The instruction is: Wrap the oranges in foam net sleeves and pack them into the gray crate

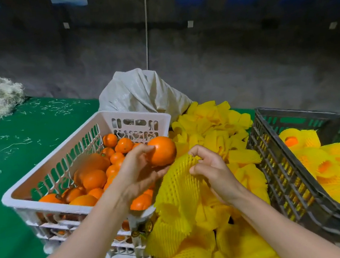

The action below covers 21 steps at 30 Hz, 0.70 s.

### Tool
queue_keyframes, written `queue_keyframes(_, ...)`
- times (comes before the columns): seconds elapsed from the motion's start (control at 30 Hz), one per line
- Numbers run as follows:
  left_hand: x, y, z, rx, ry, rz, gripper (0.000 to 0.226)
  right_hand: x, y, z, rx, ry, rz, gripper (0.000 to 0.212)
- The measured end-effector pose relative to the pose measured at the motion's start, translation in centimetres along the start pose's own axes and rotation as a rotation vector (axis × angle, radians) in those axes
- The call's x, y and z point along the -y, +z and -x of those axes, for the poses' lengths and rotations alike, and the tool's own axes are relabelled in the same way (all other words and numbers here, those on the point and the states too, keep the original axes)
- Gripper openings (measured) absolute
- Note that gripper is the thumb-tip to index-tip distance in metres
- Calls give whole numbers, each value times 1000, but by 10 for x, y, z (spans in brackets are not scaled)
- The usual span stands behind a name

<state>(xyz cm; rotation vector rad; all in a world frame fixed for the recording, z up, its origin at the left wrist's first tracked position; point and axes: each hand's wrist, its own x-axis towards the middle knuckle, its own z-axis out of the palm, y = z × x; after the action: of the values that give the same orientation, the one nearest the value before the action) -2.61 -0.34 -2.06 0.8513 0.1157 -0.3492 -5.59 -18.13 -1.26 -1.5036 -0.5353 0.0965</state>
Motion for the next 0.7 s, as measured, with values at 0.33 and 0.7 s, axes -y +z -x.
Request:
queue_keyframes(0.33, 58, 54, 5, 164, -90, -20, 42, -2, -26, 25, -68, 4, 231, 36)
queue_keyframes(0.7, 87, 73, 7, 56, -25, -208, 61, -11, -56, 37, -493, -185, 491, 15)
